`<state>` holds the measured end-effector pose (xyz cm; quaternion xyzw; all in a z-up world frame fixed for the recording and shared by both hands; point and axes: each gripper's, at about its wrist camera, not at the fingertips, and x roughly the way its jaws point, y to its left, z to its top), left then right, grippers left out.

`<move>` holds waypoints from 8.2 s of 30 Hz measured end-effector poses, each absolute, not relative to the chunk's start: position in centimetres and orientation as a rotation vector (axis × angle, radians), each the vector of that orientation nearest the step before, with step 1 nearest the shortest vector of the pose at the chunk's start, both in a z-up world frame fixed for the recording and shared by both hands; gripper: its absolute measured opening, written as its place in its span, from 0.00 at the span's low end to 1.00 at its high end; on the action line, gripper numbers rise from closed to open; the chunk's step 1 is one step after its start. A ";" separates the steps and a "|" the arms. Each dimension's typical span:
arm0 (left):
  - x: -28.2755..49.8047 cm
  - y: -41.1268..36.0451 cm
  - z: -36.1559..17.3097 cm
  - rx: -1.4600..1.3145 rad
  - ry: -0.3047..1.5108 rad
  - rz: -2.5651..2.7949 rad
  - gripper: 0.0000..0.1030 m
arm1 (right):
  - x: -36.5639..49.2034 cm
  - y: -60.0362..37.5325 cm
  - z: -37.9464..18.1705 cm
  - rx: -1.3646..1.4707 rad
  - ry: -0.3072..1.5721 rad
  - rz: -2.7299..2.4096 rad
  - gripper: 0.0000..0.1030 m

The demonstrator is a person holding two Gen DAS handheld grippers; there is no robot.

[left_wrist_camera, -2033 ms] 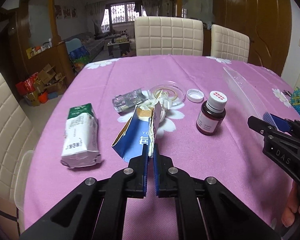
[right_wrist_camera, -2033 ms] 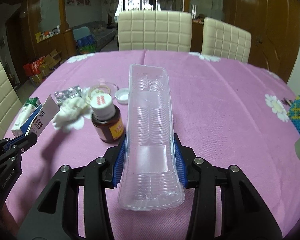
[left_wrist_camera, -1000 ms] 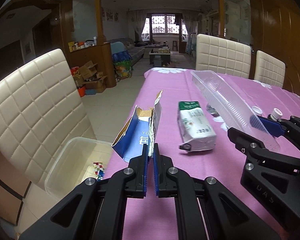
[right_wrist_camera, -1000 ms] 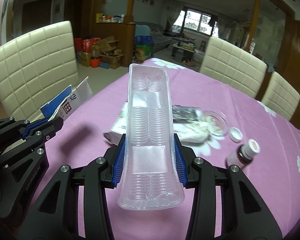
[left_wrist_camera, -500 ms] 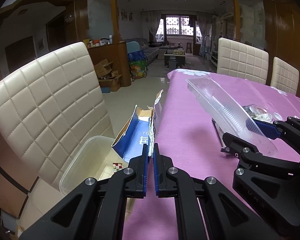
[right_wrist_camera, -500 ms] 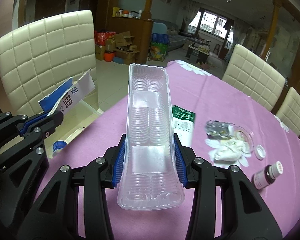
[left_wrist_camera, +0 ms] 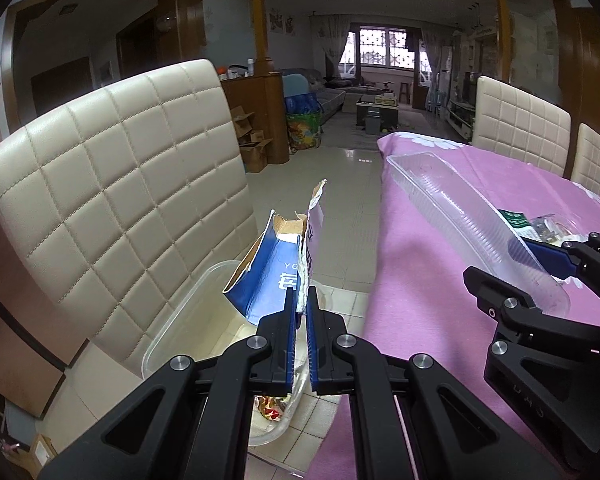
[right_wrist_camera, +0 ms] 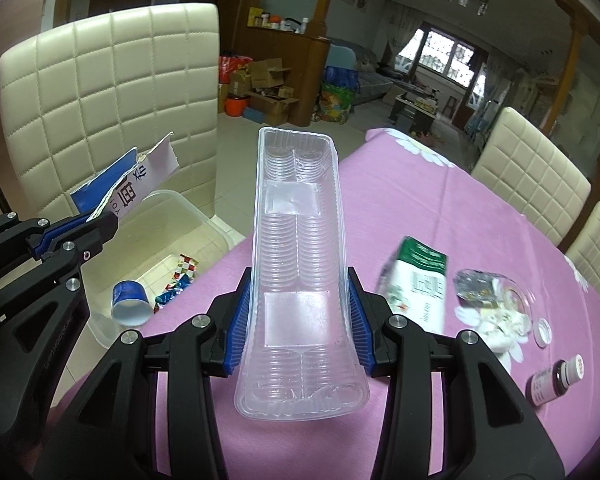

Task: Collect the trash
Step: 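Carry the tray and torn box to the clear bin and release both, then move both tools back over the table toward the carton and bottle, then grasp the white milk carton with the left tool while the right grasps the brown bottle, then carry the carton to the bin and release it while the right tool holds the bottle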

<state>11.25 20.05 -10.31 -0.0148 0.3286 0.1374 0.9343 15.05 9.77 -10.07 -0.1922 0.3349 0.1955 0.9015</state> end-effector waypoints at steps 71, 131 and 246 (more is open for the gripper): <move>8.9 32.5 -13.1 -0.184 0.701 0.579 0.83 | 16.0 22.0 -12.6 -0.515 0.701 0.598 0.46; 17.7 1.3 -10.1 0.083 0.820 0.020 0.83 | 17.5 -16.3 -10.4 -0.147 0.758 -0.033 0.70; 10.2 28.2 -9.1 -0.086 0.660 0.497 0.53 | 16.3 18.8 -7.3 -0.487 0.583 0.551 0.47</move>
